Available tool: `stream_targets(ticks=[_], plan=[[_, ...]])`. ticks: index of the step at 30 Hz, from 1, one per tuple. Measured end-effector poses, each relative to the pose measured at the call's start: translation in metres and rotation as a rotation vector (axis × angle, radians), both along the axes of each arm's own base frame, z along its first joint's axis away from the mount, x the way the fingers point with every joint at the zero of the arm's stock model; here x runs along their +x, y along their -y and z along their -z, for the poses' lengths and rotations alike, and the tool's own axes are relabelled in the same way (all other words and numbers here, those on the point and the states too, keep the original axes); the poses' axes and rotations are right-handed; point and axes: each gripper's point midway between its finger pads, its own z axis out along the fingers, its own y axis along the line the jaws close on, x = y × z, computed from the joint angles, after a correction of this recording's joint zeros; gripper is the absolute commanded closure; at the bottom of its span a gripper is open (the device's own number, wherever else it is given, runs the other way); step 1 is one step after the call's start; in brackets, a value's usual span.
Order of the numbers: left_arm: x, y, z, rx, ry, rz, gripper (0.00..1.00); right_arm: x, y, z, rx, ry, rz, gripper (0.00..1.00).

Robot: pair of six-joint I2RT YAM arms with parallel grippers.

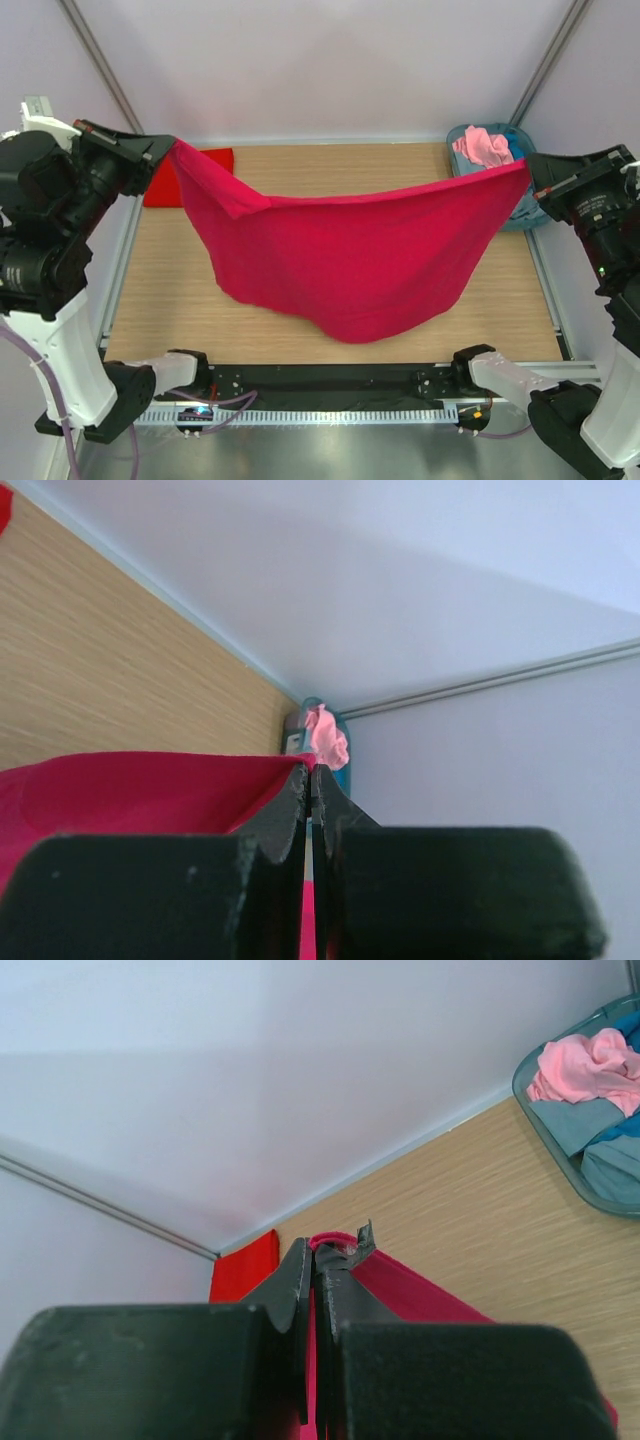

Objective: Fold and stack the t-shirts
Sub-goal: Flatten the tshirt out

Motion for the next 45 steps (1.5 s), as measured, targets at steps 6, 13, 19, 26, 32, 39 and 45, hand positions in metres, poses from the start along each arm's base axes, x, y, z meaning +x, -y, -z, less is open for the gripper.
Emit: stream_targets(ticks=[6, 13, 19, 26, 32, 39, 45], plan=[[0.036, 0.002, 0.029, 0.078, -0.089, 0.002, 1.0, 0.034, -0.013, 0.019, -0.072, -0.064, -0.037, 0.99], [0.111, -0.004, 0.058, 0.141, -0.16, -0.052, 1.0, 0.119, -0.031, 0.029, -0.161, -0.097, -0.034, 0.99], [0.207, -0.014, 0.061, 0.005, -0.126, -0.065, 1.0, 0.226, -0.05, 0.032, -0.186, -0.092, -0.018, 0.99], [0.249, -0.046, 0.02, -0.166, 0.02, -0.072, 1.0, 0.277, -0.012, 0.001, -0.042, 0.035, 0.012, 0.99], [0.195, -0.038, -0.016, -0.154, 0.106, -0.015, 1.0, 0.235, 0.007, -0.011, -0.003, 0.058, -0.01, 0.99], [0.108, -0.03, -0.017, -0.05, 0.124, -0.007, 1.0, 0.165, -0.003, -0.012, -0.003, 0.067, -0.057, 0.99], [0.05, -0.035, 0.119, 0.012, -0.19, -0.057, 1.0, 0.113, 0.001, 0.093, 0.03, -0.194, -0.019, 0.99]])
